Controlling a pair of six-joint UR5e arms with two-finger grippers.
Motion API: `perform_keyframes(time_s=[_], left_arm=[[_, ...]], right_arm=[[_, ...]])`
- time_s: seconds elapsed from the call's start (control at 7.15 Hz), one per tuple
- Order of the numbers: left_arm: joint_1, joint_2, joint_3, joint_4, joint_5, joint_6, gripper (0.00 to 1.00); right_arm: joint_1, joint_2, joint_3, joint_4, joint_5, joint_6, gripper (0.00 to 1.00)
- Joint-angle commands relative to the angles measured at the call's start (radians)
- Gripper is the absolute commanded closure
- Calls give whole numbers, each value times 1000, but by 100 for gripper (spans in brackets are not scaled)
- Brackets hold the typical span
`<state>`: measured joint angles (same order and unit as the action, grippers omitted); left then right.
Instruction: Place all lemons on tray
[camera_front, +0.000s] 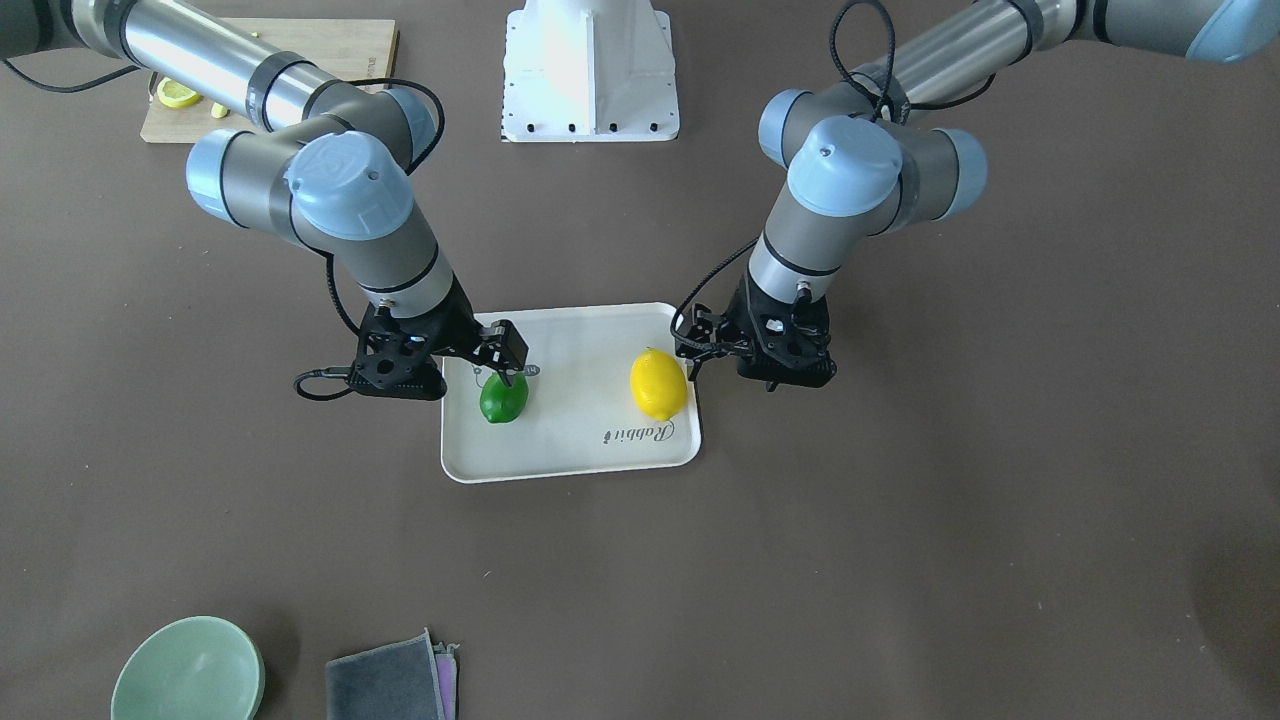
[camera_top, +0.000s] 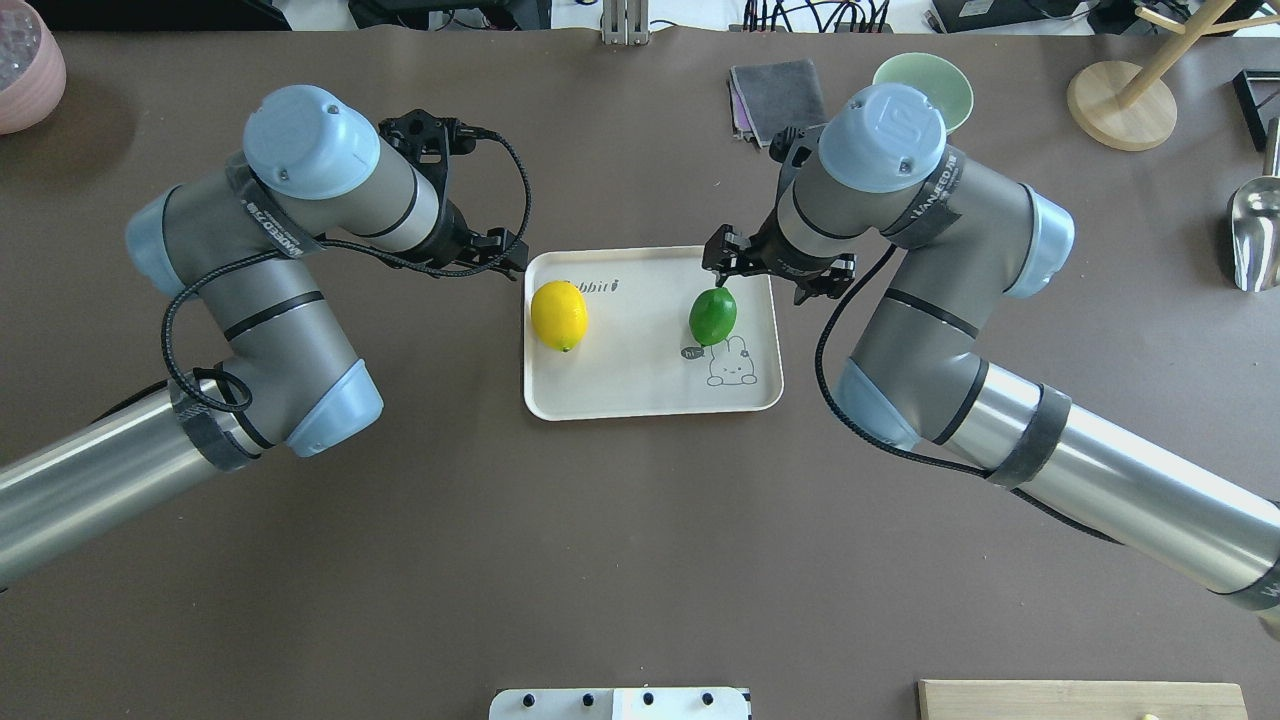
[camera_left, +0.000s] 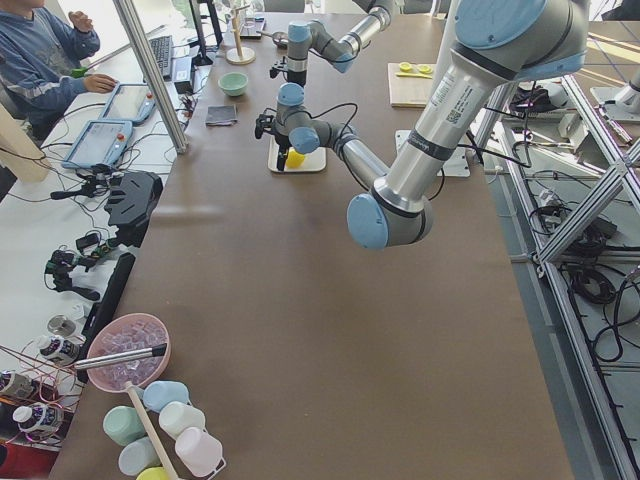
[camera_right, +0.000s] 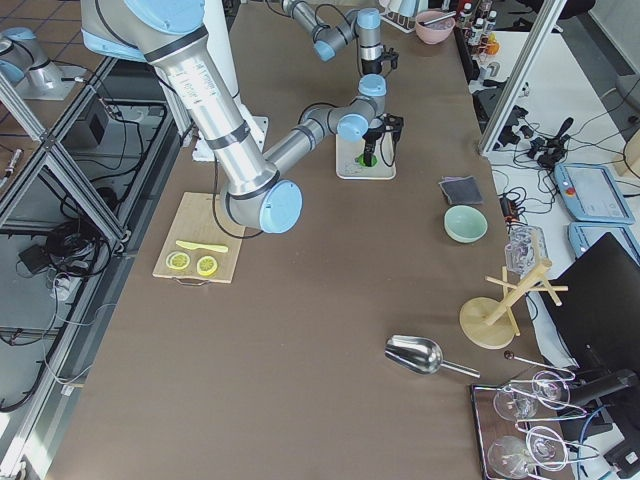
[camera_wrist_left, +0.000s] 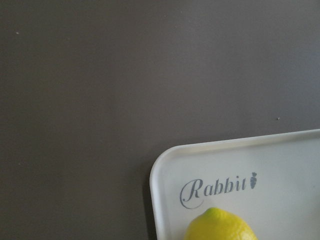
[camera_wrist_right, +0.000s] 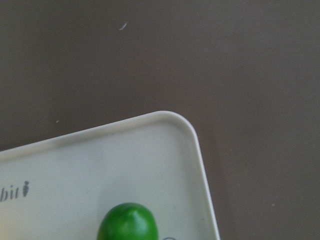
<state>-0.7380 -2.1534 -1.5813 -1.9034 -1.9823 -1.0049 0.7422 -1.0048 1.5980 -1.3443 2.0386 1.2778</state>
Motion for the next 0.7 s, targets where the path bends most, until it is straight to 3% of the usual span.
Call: perform_keyframes(time_s=[0.0, 0.28, 0.56], left_arm=[[-82, 165, -121, 10, -61, 133, 2], [-192, 310, -178, 9, -125, 361, 2], [-376, 426, -175, 9, -258, 620, 2]], right_arm=[[189, -215, 132, -9, 145, -207, 0], [345, -384, 129, -10, 176, -560, 0], [521, -525, 114, -12, 216, -887, 0]])
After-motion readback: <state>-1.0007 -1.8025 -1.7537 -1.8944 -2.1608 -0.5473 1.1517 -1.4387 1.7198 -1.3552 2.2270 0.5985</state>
